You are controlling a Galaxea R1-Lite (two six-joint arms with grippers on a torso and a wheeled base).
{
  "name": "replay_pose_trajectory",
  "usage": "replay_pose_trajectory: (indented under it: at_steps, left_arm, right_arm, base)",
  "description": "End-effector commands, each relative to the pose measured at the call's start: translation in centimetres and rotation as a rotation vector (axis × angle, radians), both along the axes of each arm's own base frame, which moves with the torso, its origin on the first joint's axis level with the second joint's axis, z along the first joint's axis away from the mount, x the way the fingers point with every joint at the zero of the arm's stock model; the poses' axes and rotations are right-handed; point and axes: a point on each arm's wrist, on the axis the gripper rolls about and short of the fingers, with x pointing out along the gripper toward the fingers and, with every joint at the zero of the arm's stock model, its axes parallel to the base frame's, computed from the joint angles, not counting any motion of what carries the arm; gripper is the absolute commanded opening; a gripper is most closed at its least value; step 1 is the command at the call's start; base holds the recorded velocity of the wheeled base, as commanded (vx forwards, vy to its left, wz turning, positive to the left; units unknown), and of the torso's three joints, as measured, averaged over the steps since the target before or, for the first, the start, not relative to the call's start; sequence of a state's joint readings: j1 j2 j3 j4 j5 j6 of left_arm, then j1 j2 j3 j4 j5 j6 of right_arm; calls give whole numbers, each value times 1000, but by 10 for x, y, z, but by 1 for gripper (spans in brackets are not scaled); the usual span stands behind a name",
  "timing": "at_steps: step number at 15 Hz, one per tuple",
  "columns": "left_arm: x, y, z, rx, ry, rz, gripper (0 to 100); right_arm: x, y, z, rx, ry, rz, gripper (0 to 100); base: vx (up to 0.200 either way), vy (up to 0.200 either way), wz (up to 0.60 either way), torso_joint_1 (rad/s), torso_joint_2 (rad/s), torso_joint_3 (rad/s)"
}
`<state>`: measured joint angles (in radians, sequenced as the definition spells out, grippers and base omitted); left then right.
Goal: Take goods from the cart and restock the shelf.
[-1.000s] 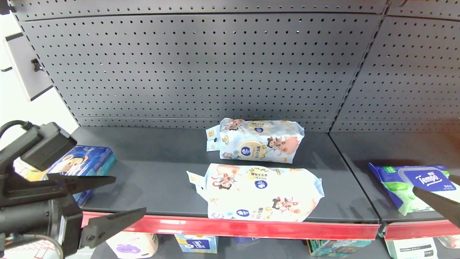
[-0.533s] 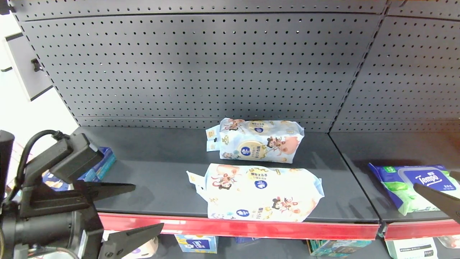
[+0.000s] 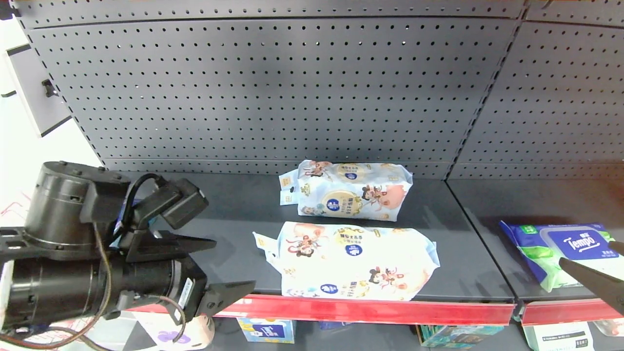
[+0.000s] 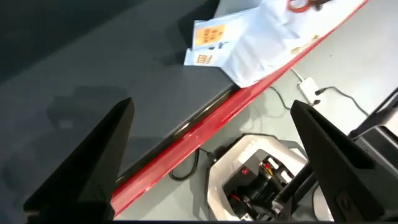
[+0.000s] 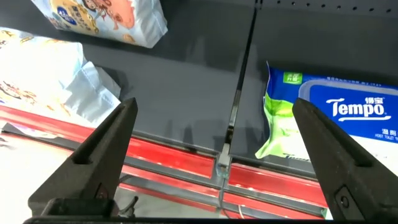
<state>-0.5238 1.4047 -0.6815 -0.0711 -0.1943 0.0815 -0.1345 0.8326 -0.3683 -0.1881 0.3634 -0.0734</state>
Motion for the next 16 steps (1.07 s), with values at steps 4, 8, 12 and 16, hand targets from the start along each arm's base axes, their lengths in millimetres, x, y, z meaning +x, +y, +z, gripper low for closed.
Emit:
replay_pose_trajectory:
  at_steps: [4, 8, 12, 16]
  left_arm:
    - [22, -14, -8, 33, 29, 11, 100]
    - [36, -23, -9, 37, 35, 9, 100]
    - [41, -31, -12, 42, 43, -6, 100]
    - [42, -40, -8, 33, 30, -34, 100]
  right_arm:
    - [-2, 0, -2, 1, 2, -1, 100]
    - [-2, 0, -2, 0, 1, 0, 100]
    - [-2, 0, -2, 1, 2, -2, 100]
    - [-3, 0, -6, 3, 12, -2, 100]
  base:
    - [0, 0, 0, 0, 0, 0]
    - [0, 0, 0, 0, 0, 0]
    - [0, 0, 0, 0, 0, 0]
    - [0, 0, 0, 0, 0, 0]
